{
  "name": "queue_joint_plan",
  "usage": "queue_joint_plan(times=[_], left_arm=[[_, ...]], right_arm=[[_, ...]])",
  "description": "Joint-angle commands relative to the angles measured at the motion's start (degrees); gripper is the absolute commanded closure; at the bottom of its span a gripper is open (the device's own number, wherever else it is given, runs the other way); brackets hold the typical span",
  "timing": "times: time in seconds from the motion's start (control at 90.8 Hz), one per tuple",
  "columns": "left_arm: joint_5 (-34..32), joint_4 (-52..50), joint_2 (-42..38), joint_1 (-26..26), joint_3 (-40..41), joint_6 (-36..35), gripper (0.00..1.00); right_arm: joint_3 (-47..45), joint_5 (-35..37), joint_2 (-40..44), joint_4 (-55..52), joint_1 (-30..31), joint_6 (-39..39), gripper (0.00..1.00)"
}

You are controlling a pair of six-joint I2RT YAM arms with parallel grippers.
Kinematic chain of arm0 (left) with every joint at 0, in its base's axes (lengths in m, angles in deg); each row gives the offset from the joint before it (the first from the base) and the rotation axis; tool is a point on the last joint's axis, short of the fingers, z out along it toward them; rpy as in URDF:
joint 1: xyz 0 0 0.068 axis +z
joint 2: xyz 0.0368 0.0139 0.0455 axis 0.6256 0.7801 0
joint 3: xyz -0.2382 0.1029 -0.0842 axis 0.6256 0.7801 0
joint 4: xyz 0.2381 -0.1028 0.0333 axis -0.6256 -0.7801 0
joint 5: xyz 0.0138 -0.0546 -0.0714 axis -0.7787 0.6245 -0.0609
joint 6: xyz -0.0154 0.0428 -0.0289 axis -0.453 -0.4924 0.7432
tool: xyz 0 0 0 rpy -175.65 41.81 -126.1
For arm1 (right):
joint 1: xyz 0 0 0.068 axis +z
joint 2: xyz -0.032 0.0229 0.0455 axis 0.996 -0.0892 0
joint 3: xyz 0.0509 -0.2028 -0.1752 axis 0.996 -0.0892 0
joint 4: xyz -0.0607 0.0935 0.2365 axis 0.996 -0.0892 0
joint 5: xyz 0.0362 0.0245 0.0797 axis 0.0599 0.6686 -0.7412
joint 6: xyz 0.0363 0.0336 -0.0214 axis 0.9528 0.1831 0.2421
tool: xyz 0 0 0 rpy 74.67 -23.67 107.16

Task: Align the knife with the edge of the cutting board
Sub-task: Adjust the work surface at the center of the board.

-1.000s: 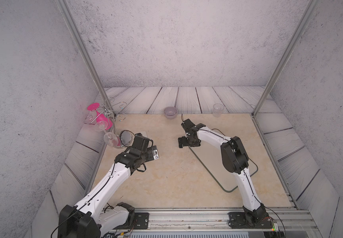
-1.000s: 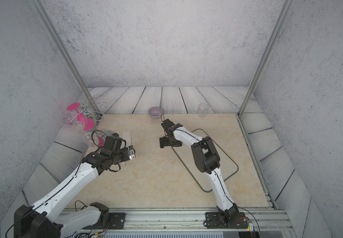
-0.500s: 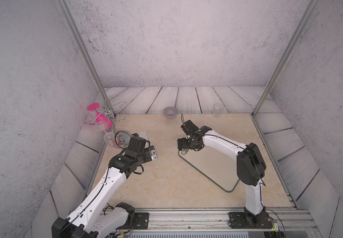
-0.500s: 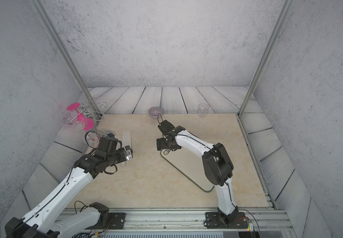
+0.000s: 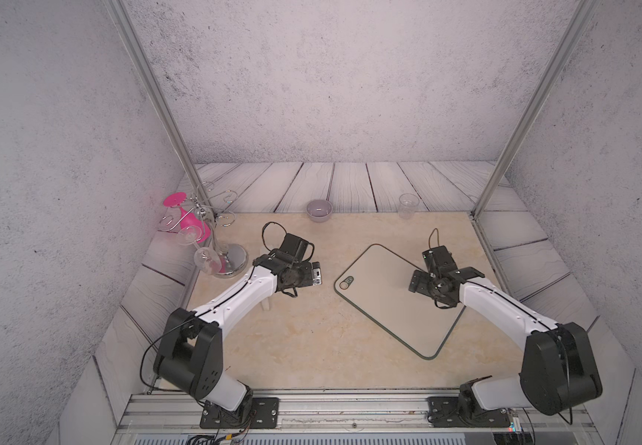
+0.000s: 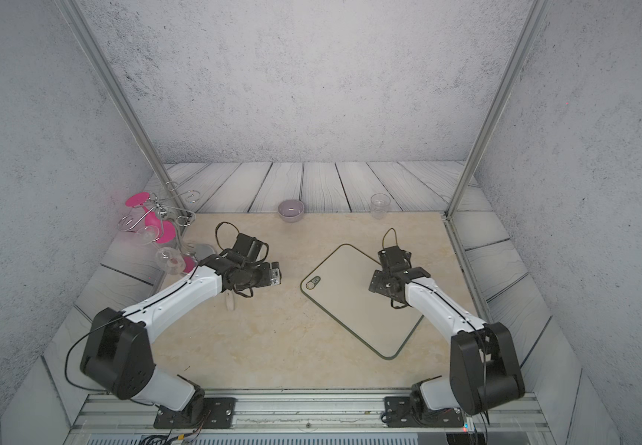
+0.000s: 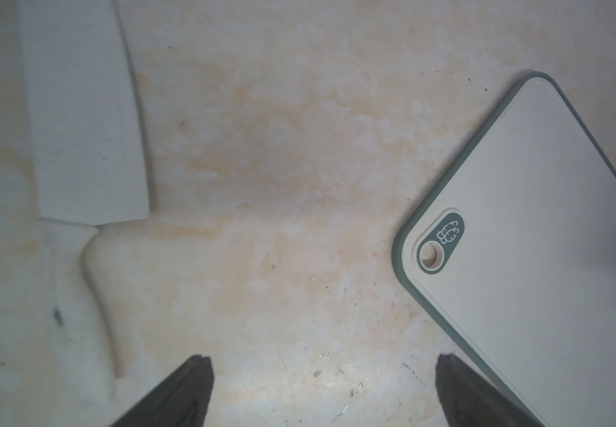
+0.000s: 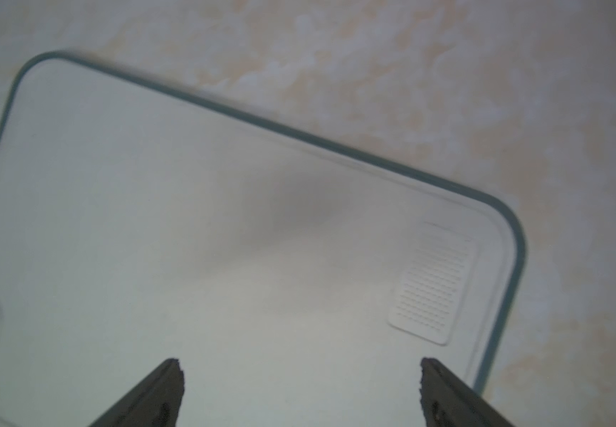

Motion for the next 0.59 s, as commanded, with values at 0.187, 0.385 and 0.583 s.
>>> queue_joint_plan(times=[0.187, 0.385, 0.583], left_arm=[[8.9, -0.68, 19.37, -2.81, -15.9, -5.81, 0.0], [13.44, 0.41, 26.61, -3.24, -20.51, -6.27, 0.0], [17.35, -0.42, 32.65, -3.24, -25.53, -6.87, 0.0]], right_arm=[[-9.7, -3.41, 5.32, 2.73, -11.31, 5.56, 0.01], [-10.73, -11.29, 1.11, 5.8, -15.24, 4.92, 0.01], [-8.24, -18.05, -5.5, 7.36, -15.3, 3.0, 0.01]])
